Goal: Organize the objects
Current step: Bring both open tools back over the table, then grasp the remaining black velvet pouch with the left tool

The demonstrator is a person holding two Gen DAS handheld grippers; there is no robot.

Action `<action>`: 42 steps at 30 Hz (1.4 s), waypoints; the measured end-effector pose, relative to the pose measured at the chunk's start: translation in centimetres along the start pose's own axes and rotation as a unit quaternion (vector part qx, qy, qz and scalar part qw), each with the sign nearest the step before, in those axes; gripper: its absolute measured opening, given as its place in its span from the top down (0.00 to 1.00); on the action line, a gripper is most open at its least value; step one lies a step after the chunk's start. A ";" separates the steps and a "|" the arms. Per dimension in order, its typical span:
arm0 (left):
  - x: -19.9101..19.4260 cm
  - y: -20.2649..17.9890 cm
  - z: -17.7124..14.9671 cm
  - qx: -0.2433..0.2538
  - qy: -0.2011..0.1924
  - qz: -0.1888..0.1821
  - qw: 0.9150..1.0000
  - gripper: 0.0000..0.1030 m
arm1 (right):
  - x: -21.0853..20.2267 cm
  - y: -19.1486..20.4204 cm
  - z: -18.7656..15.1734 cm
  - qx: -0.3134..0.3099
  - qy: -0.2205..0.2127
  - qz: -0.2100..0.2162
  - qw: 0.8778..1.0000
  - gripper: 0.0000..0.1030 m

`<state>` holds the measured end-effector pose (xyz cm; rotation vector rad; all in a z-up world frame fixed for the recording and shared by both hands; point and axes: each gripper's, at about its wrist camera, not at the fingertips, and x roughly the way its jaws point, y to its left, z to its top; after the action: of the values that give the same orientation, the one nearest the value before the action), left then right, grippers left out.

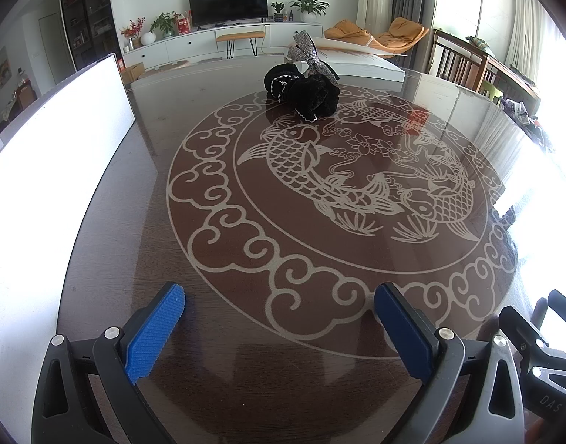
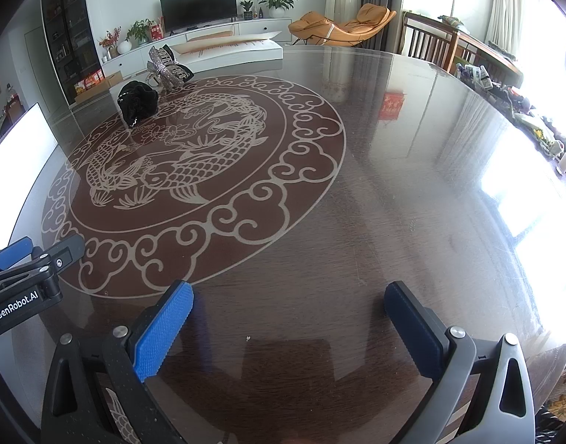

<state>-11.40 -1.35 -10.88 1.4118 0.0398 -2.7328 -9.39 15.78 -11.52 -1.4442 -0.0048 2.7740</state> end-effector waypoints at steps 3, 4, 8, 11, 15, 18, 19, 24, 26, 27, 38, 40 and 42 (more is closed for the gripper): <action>0.0 0.0 0.0 0.000 0.000 0.000 1.000 0.00 | 0.0 0.0 -0.1 -0.001 0.000 0.001 1.000 0.00; 0.0 0.0 0.0 0.000 0.000 0.000 1.000 0.00 | 0.0 0.0 0.0 -0.001 0.000 0.001 1.000 0.00; 0.0 0.0 0.0 0.000 0.000 0.000 1.000 0.00 | 0.0 0.0 0.0 -0.001 0.000 0.000 1.000 0.00; 0.0 0.0 0.0 0.000 0.000 0.000 1.000 0.00 | 0.0 0.0 0.0 -0.001 0.000 0.001 1.000 0.00; 0.0 0.0 0.0 0.002 0.000 -0.001 1.000 0.00 | 0.0 0.0 0.0 -0.001 0.000 0.002 1.000 0.00; 0.2 0.0 0.5 0.036 0.012 -0.030 0.999 0.00 | 0.0 0.0 0.0 -0.001 0.000 0.001 1.000 0.00; 0.4 0.1 0.7 0.036 0.018 -0.030 0.999 0.00 | 0.0 0.0 0.0 -0.001 0.000 0.001 1.000 0.00; 1.5 -0.2 2.6 0.001 0.074 -0.005 0.997 0.00 | 0.0 0.0 0.0 -0.001 0.000 0.001 1.000 0.00; 2.4 -0.4 3.7 -0.002 0.084 -0.003 0.996 0.00 | 0.0 0.0 0.0 -0.001 0.000 0.001 1.000 0.00; 2.9 -0.4 4.4 -0.001 0.090 -0.004 0.996 0.00 | 0.0 0.0 0.0 -0.001 0.000 0.001 1.000 0.00; 7.6 2.7 15.2 -0.062 0.020 -0.004 0.998 0.00 | 0.0 0.0 0.0 -0.002 0.000 0.002 1.000 0.00; 9.1 3.2 17.0 -0.066 0.010 0.044 0.997 0.00 | 0.0 0.0 0.0 -0.002 0.000 0.002 1.000 0.00; 10.5 3.9 18.2 -0.071 0.009 0.073 0.995 0.00 | 0.0 0.0 0.0 -0.002 0.000 0.002 1.000 0.00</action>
<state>-32.01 -6.69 -8.92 1.3444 0.1241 -2.5451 -9.41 15.78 -11.49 -1.4466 -0.0077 2.7782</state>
